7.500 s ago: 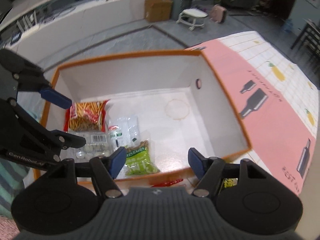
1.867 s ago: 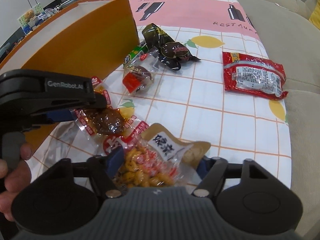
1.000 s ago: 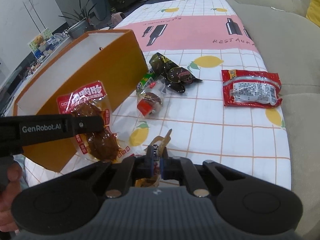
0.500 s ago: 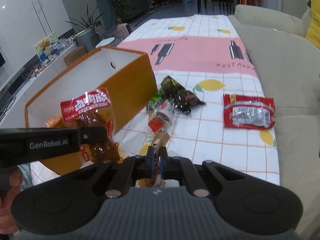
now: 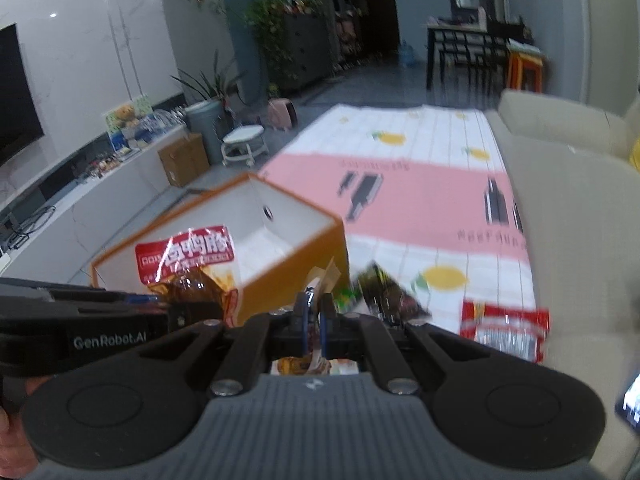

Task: Organize snacks
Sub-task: 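Lift both held packets and carry them over the open box, then lower both packets into the box and open both grippers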

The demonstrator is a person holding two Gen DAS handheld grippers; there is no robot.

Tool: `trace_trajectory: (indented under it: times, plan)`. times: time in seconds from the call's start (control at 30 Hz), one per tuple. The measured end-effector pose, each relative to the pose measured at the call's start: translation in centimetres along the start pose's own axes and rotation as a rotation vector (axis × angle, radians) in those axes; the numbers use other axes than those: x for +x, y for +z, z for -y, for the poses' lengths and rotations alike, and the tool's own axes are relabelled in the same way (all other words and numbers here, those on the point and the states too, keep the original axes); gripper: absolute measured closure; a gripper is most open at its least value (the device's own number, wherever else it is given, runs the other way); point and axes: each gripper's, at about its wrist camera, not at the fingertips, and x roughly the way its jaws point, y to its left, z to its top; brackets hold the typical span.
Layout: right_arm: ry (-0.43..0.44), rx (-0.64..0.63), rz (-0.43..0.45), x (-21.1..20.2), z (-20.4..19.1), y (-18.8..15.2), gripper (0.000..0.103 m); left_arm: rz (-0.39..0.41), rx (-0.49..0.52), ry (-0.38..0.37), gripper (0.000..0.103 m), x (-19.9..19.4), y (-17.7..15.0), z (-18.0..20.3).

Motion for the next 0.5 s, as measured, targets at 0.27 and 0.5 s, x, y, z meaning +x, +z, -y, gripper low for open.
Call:
trace_trajectory:
  times: [0.27,0.5]
  plan:
    - [0.041,-0.058,0.082,-0.1,-1.5,5.4,0.103,0.064,-0.012,0.012,0.080,-1.6,3.2,-2.2]
    - [0.105,-0.088,0.106,2.1,-3.6,9.3,0.102,0.096,-0.048,0.053,0.080,-1.7,6.4,-6.1]
